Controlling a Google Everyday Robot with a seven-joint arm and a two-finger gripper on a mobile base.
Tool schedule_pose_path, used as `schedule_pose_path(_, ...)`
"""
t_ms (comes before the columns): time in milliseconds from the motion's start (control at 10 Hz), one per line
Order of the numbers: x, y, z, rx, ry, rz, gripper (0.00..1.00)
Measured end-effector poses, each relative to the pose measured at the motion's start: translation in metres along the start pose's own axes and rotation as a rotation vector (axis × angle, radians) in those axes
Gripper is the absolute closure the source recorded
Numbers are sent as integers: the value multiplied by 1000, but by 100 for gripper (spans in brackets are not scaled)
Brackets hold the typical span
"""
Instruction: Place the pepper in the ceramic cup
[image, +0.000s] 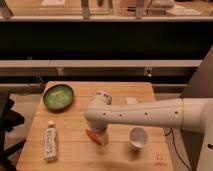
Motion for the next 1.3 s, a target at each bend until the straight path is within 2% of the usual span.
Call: schedule_pose_path(1300, -2, -1, 12, -18, -35, -87, 20)
